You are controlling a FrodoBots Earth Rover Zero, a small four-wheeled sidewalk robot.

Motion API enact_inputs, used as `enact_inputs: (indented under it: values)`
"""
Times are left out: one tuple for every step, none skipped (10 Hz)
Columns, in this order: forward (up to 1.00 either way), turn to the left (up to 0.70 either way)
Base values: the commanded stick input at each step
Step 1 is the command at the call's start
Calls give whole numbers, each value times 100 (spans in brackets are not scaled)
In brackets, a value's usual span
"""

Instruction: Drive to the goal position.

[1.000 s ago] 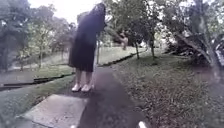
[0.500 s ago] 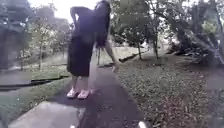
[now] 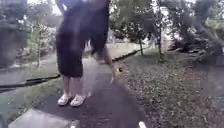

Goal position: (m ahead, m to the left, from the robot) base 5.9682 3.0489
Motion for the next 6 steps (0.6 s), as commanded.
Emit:
enact_inputs:
  values:
    - [70, 0]
    - [70, 0]
    - [70, 0]
    - [70, -11]
    - [70, -26]
    - [70, -28]
